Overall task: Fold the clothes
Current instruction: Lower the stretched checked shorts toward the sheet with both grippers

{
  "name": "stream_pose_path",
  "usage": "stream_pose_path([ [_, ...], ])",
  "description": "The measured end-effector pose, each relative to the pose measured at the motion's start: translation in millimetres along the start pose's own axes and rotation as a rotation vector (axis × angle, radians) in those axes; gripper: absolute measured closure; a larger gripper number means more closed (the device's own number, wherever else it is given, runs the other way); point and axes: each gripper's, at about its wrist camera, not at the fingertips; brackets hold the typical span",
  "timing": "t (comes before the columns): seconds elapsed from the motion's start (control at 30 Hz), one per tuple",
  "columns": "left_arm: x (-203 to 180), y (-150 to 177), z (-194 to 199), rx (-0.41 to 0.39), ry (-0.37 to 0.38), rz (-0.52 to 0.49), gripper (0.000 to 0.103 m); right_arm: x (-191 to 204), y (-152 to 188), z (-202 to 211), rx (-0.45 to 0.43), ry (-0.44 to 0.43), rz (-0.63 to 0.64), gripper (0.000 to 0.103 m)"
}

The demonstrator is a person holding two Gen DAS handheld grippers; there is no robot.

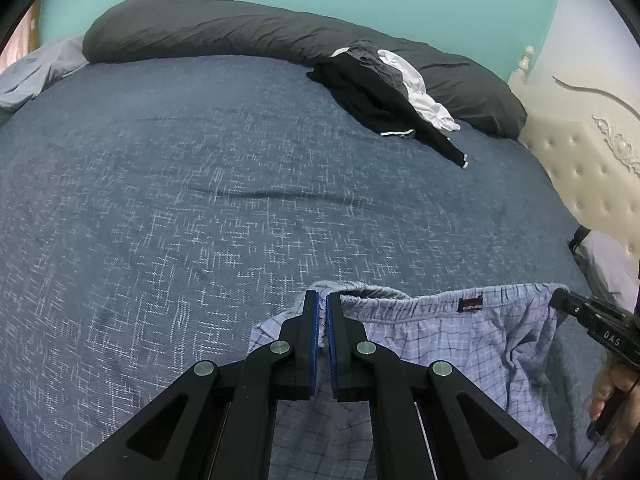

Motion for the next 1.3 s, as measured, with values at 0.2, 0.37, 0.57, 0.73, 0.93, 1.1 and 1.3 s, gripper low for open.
stream_pose_path([
  [0.2, 5.9, -0.2, -7.2, 0.021, 0.003, 0.025, 0.099, 4.4, -0.8, -4.8, 0.013, 0.025, 0.018, 0.093],
  [0.37, 5.5, 1.8, -11.4, 0.032, -0.001, 0.026, 0.099, 7.9, -0.2, -11.2, 0.028, 0.041, 0.031, 0.093],
  [0.57, 1.8, 3.3, -11.2, 0.027, -0.020, 0.010, 0.099, 7.5, 1.0, -16.1, 0.042, 0.046, 0.029, 0.093],
  [0.73, -4.7, 3.2, -6.0, 0.005, -0.039, -0.023, 0.099, 7.1, 3.0, -20.9, 0.051, 0.043, 0.014, 0.093],
  [0.93, -9.1, 2.4, -2.7, -0.003, -0.040, -0.037, 0.099, 12.2, 3.1, -26.1, 0.056, 0.040, 0.024, 0.093],
  [1.1, -9.0, 1.0, -3.0, -0.003, -0.041, -0.035, 0.099, 11.9, 5.6, -29.9, 0.065, 0.039, 0.023, 0.093],
  [1.3, -10.3, 1.7, -3.1, -0.006, -0.045, -0.042, 0.099, 7.1, 7.7, -29.3, 0.064, 0.038, 0.005, 0.093],
])
Point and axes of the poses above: each gripper's, at about its wrist camera, not at the fingertips, and z roughly against the way its jaws point, x to its left, y to its underside, and after that the axes turned 13 degrees about z, right-handed
